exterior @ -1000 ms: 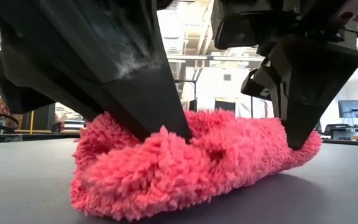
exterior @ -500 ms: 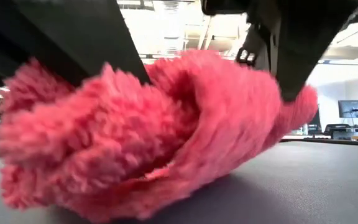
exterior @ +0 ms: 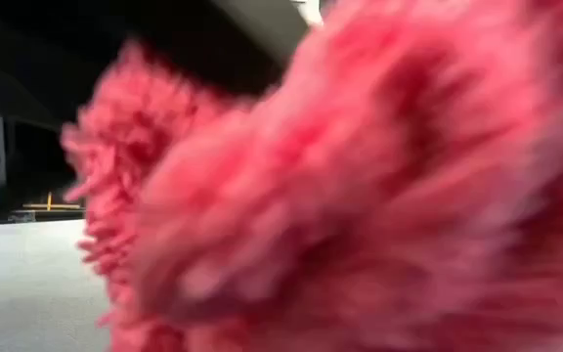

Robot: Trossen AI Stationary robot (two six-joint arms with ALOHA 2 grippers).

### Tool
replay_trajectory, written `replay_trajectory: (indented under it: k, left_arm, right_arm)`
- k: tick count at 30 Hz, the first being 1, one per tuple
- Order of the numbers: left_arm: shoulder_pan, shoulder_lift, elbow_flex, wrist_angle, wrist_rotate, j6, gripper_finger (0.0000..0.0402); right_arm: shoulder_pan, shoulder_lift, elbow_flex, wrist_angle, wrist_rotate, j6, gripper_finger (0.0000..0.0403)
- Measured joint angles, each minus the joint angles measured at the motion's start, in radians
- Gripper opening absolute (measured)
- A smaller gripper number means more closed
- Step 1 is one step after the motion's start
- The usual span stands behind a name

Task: Roll towel
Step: Roll the pink towel

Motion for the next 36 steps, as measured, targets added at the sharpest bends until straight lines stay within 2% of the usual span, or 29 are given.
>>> replay_trajectory:
  k: [3,7,16,25,36]
  left_arm:
    - [0.004,0.000,-0.058,0.130,0.018,-0.014,0.0000]
    - [0.008,0.000,-0.097,0.200,0.024,-0.026,0.0000]
    - [0.030,-0.002,-0.097,0.194,0.118,-0.031,0.0000]
    - [0.032,-0.003,-0.097,0.163,0.188,-0.057,0.0000]
    - [-0.004,0.002,-0.112,0.271,0.045,-0.050,0.0000]
  right_arm:
    - [0.000,0.000,0.000,0.001,-0.018,0.022,0.0023]
    - [-0.003,0.000,0.000,-0.003,-0.039,0.032,0.0023]
    - [-0.025,0.021,-0.001,0.000,-0.105,0.107,0.0023]
    - [-0.051,0.134,0.001,0.117,-0.279,0.127,0.0023]
    - [-0.075,0.089,0.005,0.234,-0.281,0.101,0.0023]
